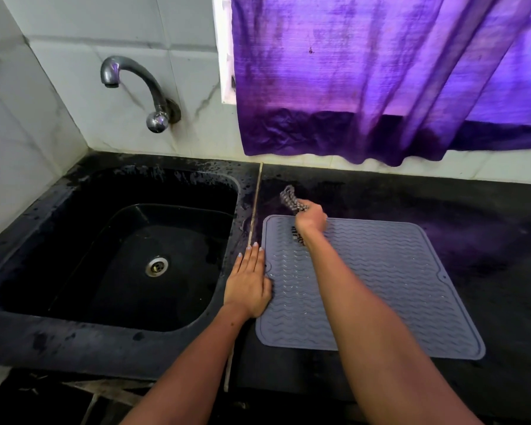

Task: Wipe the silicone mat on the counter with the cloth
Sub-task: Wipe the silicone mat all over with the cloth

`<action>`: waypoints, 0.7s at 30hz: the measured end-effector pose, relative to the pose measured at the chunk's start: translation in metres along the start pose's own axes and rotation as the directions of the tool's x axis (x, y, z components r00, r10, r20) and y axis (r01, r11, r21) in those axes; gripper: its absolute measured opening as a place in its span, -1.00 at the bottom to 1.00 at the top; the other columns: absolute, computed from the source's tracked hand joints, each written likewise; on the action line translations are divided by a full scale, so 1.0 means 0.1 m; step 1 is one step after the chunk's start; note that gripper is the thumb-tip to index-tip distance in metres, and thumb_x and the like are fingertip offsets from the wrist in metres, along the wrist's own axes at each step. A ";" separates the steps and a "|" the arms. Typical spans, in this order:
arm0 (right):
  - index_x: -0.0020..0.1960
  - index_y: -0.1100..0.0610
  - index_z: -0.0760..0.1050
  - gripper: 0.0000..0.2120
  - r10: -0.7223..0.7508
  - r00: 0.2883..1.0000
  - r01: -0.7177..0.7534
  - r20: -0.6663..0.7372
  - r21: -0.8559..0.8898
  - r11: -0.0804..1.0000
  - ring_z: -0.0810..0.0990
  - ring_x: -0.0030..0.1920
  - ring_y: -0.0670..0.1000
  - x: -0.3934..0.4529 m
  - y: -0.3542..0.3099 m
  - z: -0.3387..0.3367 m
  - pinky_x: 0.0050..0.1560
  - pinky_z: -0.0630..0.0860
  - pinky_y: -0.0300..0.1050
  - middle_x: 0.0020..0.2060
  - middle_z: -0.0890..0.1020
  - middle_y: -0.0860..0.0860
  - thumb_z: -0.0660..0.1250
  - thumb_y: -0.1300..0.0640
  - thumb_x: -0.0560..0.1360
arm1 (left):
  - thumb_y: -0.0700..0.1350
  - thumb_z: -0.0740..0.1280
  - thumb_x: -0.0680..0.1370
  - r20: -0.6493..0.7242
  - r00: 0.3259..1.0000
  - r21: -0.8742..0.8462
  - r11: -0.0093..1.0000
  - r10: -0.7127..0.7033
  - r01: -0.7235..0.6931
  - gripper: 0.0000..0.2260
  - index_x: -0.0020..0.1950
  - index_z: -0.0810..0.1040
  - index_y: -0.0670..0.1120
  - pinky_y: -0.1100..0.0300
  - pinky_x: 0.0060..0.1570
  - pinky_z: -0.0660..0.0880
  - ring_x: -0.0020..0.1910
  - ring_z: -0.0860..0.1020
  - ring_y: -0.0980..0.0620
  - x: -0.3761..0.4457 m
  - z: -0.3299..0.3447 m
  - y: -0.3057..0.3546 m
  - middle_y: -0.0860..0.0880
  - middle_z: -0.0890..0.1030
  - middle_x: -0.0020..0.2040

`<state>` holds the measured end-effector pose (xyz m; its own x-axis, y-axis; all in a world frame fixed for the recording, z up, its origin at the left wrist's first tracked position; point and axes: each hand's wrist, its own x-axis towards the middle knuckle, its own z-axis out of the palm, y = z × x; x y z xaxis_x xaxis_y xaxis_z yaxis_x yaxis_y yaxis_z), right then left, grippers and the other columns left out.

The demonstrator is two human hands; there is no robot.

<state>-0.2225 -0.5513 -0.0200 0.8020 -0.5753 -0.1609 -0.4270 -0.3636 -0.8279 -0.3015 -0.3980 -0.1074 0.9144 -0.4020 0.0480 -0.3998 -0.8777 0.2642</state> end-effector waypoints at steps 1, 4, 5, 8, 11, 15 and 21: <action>0.29 -0.04 0.50 -0.53 -0.061 0.997 0.058 -0.044 -0.056 0.997 0.57 0.11 0.13 -0.03 0.01 -0.02 0.05 0.49 -0.12 0.17 0.60 0.12 0.12 0.38 0.54 | -0.02 -0.05 0.61 0.002 1.000 0.004 1.000 0.001 -0.001 -0.45 0.55 -0.14 -0.16 0.10 0.52 -0.24 0.55 -0.15 0.01 0.00 0.00 0.00 -0.10 -0.12 0.57; 0.37 -0.09 0.41 -0.46 -0.275 0.952 0.305 0.133 -0.398 0.865 0.44 0.31 0.19 -0.13 0.13 0.07 0.34 0.33 0.21 0.33 0.48 0.09 0.18 0.40 0.53 | -0.01 -0.06 0.61 0.005 1.000 0.015 1.000 0.002 -0.002 -0.45 0.55 -0.14 -0.17 0.09 0.53 -0.22 0.55 -0.15 0.01 0.01 0.01 0.00 -0.10 -0.11 0.57; 0.40 -0.10 0.36 -0.44 -0.261 0.936 0.348 0.236 -0.508 0.788 0.28 0.43 0.22 -0.17 0.19 0.13 0.39 0.14 0.36 0.42 0.36 0.07 0.19 0.39 0.53 | -0.01 -0.06 0.61 0.008 1.000 0.018 1.000 0.000 -0.001 -0.45 0.55 -0.15 -0.17 0.09 0.53 -0.21 0.55 -0.15 0.02 0.02 0.01 0.00 -0.10 -0.11 0.57; 0.50 -0.13 0.14 -0.34 -0.193 0.906 0.413 0.378 -0.678 0.609 -0.06 0.51 0.29 -0.24 0.32 0.22 0.35 -0.08 0.50 0.54 0.04 0.06 0.19 0.37 0.53 | 0.01 -0.12 0.59 0.011 1.000 0.034 0.999 -0.004 0.003 -0.43 0.55 -0.16 -0.17 0.09 0.53 -0.20 0.55 -0.15 0.02 0.02 0.02 0.00 -0.10 -0.13 0.57; 0.52 -0.12 0.04 -0.29 -0.211 0.889 0.453 0.407 -0.713 0.534 -0.05 0.50 0.30 -0.21 0.37 0.20 0.37 -0.03 0.47 0.54 0.00 0.06 0.21 0.35 0.53 | 0.04 -0.21 0.53 0.027 1.000 0.035 0.999 -0.008 0.007 -0.39 0.55 -0.16 -0.17 0.09 0.53 -0.21 0.55 -0.16 0.01 0.01 0.02 0.00 -0.10 -0.13 0.57; 0.51 -0.10 0.12 -0.33 -0.214 0.884 0.462 0.415 -0.711 0.531 0.06 0.49 0.28 -0.21 0.32 0.17 0.39 0.07 0.40 0.52 0.10 0.09 0.22 0.35 0.52 | 0.02 -0.14 0.60 0.030 0.999 0.038 0.999 -0.012 0.011 -0.44 0.54 -0.17 -0.17 0.09 0.53 -0.22 0.55 -0.17 0.01 0.02 0.02 0.00 -0.11 -0.14 0.57; 0.32 -0.03 0.47 -0.54 -0.181 0.975 0.214 0.126 -0.348 0.913 0.51 0.22 0.20 0.03 0.22 -0.12 0.24 0.46 0.01 0.22 0.56 0.17 0.14 0.34 0.54 | -0.02 -0.06 0.63 0.017 1.000 0.022 1.000 0.002 -0.003 -0.46 0.54 -0.15 -0.17 0.10 0.52 -0.23 0.56 -0.14 0.00 0.01 0.01 0.00 -0.11 -0.11 0.57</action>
<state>-0.2343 -0.5700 -0.0319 0.9120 -0.4033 -0.0745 -0.3632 -0.7101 -0.6032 -0.3008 -0.3982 -0.1080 0.9122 -0.4085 0.0323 -0.4036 -0.8820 0.2432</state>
